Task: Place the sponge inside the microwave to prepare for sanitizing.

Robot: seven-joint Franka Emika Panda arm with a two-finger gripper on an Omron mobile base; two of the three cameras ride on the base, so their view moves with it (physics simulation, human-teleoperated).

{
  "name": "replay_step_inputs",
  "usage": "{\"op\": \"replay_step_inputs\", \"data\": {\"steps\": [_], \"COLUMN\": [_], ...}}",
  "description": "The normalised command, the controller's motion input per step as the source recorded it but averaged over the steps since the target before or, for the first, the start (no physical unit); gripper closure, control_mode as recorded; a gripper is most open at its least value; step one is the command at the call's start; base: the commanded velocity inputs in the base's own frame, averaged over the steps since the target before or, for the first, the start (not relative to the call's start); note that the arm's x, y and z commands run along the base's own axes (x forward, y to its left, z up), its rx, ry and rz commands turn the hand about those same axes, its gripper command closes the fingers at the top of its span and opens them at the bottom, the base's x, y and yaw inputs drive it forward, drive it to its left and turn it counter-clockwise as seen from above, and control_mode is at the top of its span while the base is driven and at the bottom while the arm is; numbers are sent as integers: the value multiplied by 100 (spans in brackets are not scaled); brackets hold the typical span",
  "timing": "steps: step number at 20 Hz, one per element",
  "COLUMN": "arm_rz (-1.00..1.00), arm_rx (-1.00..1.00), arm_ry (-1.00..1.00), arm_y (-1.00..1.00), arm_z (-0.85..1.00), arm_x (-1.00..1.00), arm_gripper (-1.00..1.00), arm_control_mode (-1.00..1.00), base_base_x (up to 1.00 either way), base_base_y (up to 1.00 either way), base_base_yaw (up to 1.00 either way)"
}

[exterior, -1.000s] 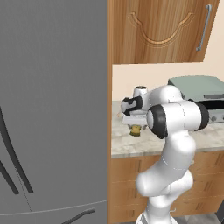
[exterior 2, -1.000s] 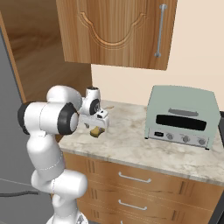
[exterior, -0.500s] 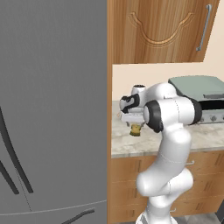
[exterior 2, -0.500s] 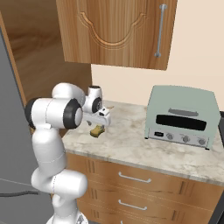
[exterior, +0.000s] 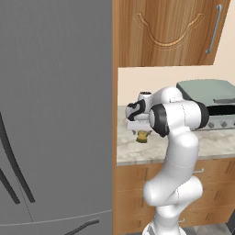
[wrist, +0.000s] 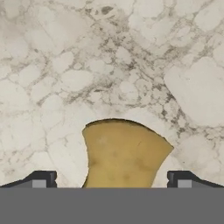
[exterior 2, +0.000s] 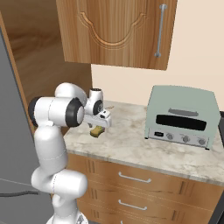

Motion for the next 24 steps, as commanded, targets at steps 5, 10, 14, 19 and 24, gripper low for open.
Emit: {"op": "replay_step_inputs", "data": {"steps": [5, 10, 14, 19, 24], "arm_rz": [0, 0, 0, 0, 0], "arm_rx": [0, 0, 1, 0, 0], "arm_ry": [0, 0, -6, -1, 0], "arm_y": [-1, -1, -1, 0, 0], "arm_z": [-26, -37, -16, -2, 0], "arm_x": [0, 0, 0, 0, 0], "arm_gripper": [-100, -100, 100, 100, 100], "arm_control_mode": [-100, -100, -100, -100, -100], "base_base_x": [0, 0, 0, 0, 0], "base_base_y": [0, 0, 0, 0, 0], "base_base_yaw": [0, 0, 0, 0, 0]}}
